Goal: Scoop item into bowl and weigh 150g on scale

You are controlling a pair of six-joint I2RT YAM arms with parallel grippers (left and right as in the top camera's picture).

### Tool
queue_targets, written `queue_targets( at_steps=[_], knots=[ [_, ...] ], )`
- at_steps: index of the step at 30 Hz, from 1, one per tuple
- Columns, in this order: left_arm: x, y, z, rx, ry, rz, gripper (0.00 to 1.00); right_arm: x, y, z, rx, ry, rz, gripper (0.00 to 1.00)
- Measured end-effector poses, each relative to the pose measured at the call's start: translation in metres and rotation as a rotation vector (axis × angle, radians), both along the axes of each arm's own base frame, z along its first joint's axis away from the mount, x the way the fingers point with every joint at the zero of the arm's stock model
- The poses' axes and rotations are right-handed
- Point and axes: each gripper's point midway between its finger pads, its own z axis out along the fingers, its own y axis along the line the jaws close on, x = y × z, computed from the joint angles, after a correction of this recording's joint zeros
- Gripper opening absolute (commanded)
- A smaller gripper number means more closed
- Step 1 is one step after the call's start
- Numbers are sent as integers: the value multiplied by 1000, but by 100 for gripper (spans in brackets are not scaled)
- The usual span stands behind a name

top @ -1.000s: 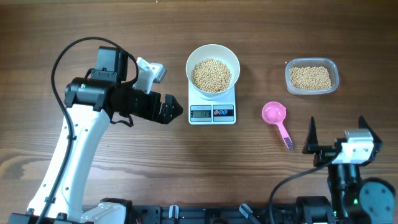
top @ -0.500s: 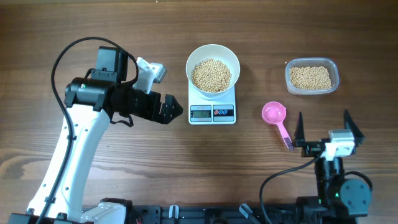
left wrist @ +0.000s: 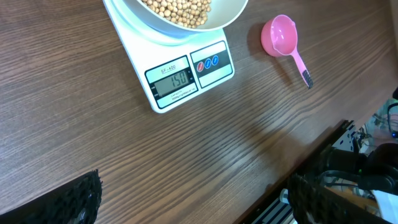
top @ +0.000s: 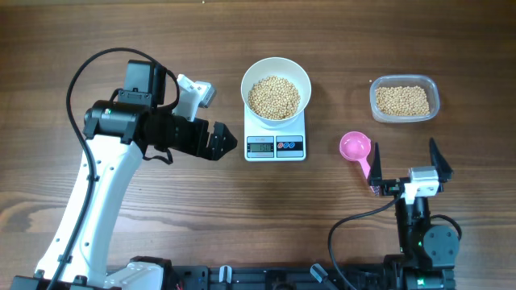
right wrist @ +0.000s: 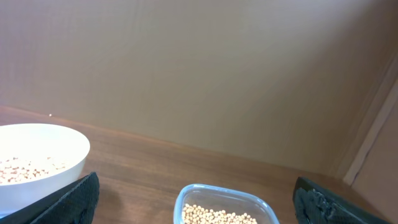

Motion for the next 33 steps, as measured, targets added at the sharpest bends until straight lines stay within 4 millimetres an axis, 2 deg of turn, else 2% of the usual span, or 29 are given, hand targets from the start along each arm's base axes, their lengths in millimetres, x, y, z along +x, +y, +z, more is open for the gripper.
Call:
queue_targets(
  at_steps=[4,10,18,28,33],
  knots=[
    [0,0,0,0,0,0,100,1,-1,-6,-2,22,-2,100],
    [0,0,0,0,0,0,100,3,-3,-42,-12,166,-9,100],
    [0,0,0,0,0,0,100,3,-4,-42,-26,165,-12,100],
    [0,0,0,0,0,0,100,3,-3,-42,125,171,1,100],
    [0,0,0,0,0,0,100,3,-3,-42,135,171,2,100]
  ],
)
